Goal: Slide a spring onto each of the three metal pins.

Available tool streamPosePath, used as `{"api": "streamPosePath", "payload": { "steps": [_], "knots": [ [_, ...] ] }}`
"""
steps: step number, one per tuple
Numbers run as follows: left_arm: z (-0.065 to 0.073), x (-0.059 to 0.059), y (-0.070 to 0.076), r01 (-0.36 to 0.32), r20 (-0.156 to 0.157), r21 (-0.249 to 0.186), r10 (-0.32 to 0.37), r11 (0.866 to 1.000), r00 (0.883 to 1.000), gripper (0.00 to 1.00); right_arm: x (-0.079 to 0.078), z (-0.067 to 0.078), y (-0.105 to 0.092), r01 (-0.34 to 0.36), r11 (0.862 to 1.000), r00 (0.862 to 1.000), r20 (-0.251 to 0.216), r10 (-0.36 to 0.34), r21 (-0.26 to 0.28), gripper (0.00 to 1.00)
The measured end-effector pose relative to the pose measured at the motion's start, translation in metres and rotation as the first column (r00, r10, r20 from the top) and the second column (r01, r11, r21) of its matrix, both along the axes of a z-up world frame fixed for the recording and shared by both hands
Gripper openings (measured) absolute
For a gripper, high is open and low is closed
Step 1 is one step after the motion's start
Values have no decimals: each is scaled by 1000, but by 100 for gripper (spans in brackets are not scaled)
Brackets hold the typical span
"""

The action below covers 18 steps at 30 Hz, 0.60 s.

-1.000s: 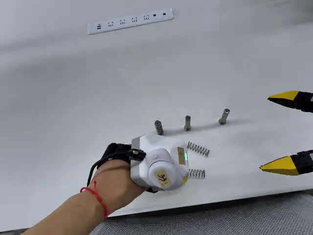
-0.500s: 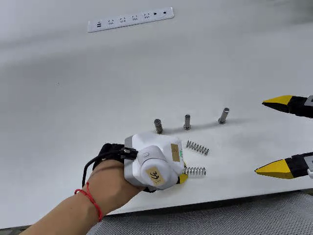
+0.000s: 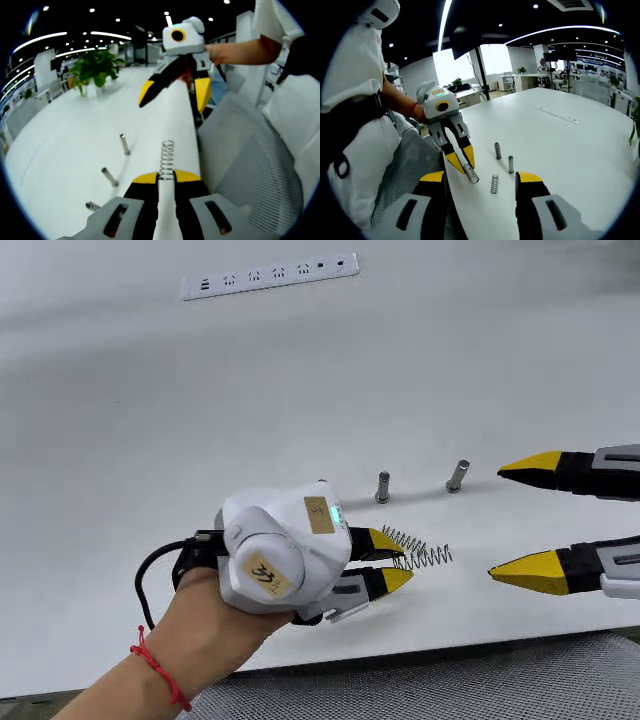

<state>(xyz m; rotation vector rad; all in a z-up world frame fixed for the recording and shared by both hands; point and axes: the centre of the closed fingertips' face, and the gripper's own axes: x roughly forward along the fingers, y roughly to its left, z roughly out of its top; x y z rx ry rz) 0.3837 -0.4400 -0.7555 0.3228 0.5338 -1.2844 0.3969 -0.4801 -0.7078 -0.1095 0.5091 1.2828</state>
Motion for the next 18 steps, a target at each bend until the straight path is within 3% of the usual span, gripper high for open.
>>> {"api": "streamPosePath", "payload": {
  "steps": [8,11,18],
  "knots": [
    [38,11,-4,-73,-5,-144,73,987,997,11,5,17,13,26,996,997,-71,-20,86,33],
    [47,14,-4,-88,-9,-179,88,980,996,11,10,24,13,44,993,996,-76,-36,113,30],
    [59,18,-5,-108,-12,-230,108,967,994,11,16,43,16,84,975,988,-144,-55,204,21]
  ]
}}
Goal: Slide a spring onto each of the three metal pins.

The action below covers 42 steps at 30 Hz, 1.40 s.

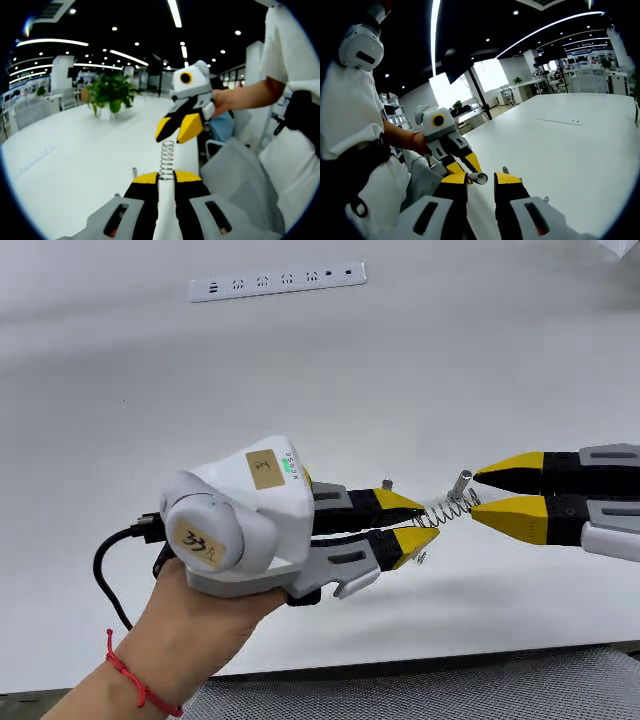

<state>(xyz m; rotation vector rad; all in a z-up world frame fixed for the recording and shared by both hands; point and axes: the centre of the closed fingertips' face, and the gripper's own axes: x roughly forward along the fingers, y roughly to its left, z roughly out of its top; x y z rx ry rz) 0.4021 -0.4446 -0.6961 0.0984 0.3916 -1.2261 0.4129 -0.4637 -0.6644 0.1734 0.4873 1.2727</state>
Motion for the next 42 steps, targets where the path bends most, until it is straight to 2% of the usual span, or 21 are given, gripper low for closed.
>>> {"api": "streamPosePath", "payload": {
  "steps": [6,11,17,31,42],
  "knots": [
    [6,1,-2,-4,-4,-32,4,999,1000,11,-2,1,3,-11,1000,1000,-5,11,-1,18],
    [6,0,-2,-3,-5,-38,2,999,1000,11,-3,3,6,-21,1000,1000,1,21,-3,13],
    [7,0,-2,-2,-8,-45,2,999,1000,11,-3,6,8,-35,999,999,9,35,-11,12],
    [4,-5,-5,23,-5,-36,-23,999,1000,11,-7,12,17,-95,993,994,52,98,-64,12],
    [1,-8,-6,37,5,-19,-37,999,999,10,-10,11,19,-134,985,987,77,143,-107,12]
  ]
}}
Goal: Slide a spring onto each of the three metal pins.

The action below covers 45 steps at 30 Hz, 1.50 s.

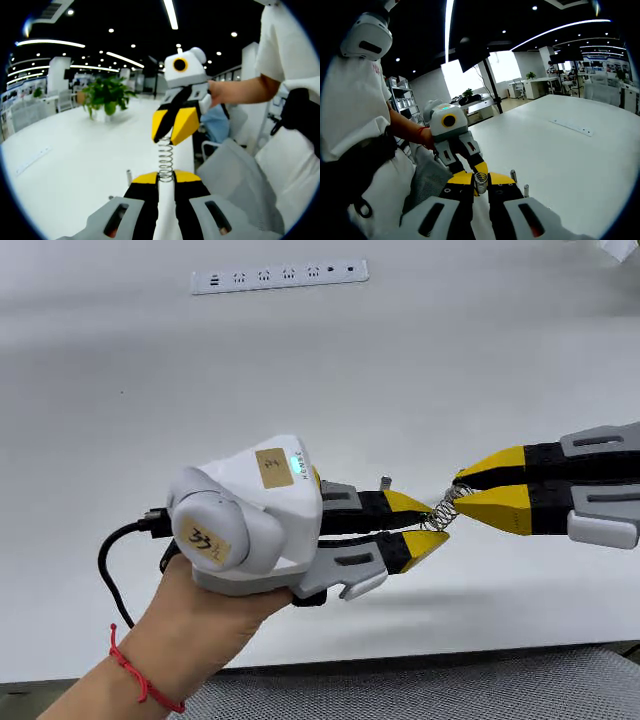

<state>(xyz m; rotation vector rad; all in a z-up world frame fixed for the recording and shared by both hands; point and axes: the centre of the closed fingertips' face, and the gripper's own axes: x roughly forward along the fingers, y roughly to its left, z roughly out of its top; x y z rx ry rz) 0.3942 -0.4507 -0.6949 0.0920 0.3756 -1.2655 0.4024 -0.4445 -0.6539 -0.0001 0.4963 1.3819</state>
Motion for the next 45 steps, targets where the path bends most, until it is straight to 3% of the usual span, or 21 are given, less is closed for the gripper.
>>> {"api": "streamPosePath", "payload": {
  "steps": [24,28,33,39,41,45],
  "knots": [
    [-1,-4,-1,6,4,-11,-6,1000,1000,10,-7,2,6,-73,994,995,58,78,-86,12],
    [0,-3,0,5,7,-11,-5,1000,1000,10,-9,4,6,-102,988,992,63,110,-117,17],
    [1,-2,0,6,9,-18,-6,1000,1000,10,-8,6,5,-182,958,973,103,208,-220,19],
    [3,-1,-1,8,15,-21,-8,1000,1000,10,-7,1,6,-294,888,927,123,355,-353,21],
    [3,0,0,8,19,-20,-8,1000,1000,10,-10,-1,8,-347,844,898,115,425,-408,21],
    [4,2,0,6,23,-20,-6,1000,1000,10,-10,-6,7,-404,770,846,118,519,-494,21]
  ]
}}
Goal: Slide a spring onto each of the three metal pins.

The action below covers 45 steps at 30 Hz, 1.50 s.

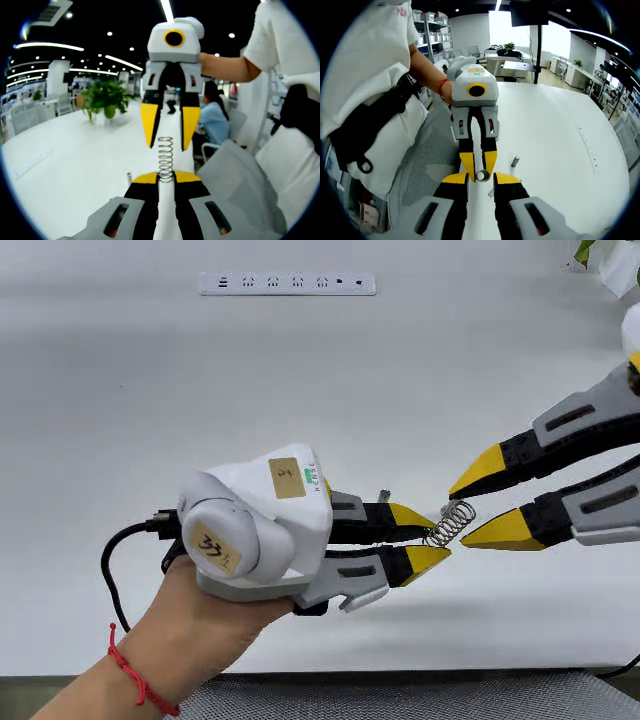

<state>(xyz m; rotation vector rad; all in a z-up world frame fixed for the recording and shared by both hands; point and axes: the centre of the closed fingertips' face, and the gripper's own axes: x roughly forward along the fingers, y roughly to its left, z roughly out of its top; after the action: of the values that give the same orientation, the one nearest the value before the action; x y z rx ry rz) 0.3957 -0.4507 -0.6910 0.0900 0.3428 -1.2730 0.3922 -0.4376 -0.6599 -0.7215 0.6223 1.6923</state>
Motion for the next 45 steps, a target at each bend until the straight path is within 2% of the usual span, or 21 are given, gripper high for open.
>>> {"api": "streamPosePath", "payload": {
  "steps": [3,10,14,21,29,45],
  "knots": [
    [0,0,0,3,3,3,-3,1000,1000,10,0,-2,3,-52,998,998,28,54,-45,20],
    [0,0,0,7,7,2,-7,1000,1000,10,-6,-10,4,-165,976,985,27,171,-141,18],
    [0,0,0,7,10,-1,-7,1000,1000,10,-5,-14,3,-193,966,979,30,201,-170,17],
    [0,1,0,7,11,-4,-7,1000,1000,10,-4,-17,4,-222,955,972,33,233,-197,14],
    [-1,1,2,2,9,-8,-2,1000,1000,10,-4,-18,6,-233,950,969,38,246,-210,13],
    [-3,1,7,-8,-2,-15,8,1000,1000,11,-3,-20,10,-213,951,974,29,225,-223,12]
  ]
}}
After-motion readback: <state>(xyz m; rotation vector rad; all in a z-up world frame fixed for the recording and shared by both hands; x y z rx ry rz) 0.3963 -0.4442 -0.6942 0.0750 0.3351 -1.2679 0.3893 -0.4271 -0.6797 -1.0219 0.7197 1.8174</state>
